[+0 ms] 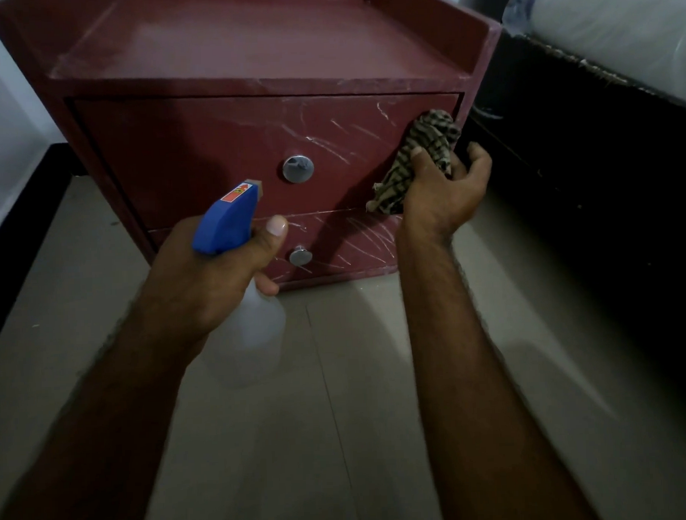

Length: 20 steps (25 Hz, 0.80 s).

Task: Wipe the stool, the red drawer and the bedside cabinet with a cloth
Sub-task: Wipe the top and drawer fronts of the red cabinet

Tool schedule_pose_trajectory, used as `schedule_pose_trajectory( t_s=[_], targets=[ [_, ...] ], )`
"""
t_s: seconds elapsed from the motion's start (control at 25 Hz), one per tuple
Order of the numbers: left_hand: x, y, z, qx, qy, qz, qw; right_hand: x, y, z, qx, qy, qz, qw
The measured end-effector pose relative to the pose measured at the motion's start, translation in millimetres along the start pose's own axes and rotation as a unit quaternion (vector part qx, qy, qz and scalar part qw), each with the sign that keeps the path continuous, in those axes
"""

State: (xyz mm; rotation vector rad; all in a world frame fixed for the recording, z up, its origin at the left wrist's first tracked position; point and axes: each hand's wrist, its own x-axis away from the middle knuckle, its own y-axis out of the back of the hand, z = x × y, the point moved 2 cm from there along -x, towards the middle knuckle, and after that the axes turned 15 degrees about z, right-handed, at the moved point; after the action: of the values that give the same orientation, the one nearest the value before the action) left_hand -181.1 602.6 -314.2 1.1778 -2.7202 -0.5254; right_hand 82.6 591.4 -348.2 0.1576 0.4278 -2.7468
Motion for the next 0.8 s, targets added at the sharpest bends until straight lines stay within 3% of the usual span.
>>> schedule_pose_trajectory(
  t_s=[0.32, 0.6, 0.8],
  targets=[
    [-2.7, -3.8, 0.1, -0.016, 0.01, 0.005, 1.0, 22.4, -30.0, 21.4, 0.085, 0.102, 0.081, 0.988],
    [-2.7, -1.3, 1.1, -0.007, 0.009, -0.004, 1.0, 4.6, -2.7, 9.8, 0.067, 0.064, 0.028, 0.995],
    [-2.6, -3.4, -0.1, -0.014, 0.004, 0.005, 1.0, 21.8, -22.4, 8.2, 0.096, 0.075, 0.087, 0.989]
  ],
)
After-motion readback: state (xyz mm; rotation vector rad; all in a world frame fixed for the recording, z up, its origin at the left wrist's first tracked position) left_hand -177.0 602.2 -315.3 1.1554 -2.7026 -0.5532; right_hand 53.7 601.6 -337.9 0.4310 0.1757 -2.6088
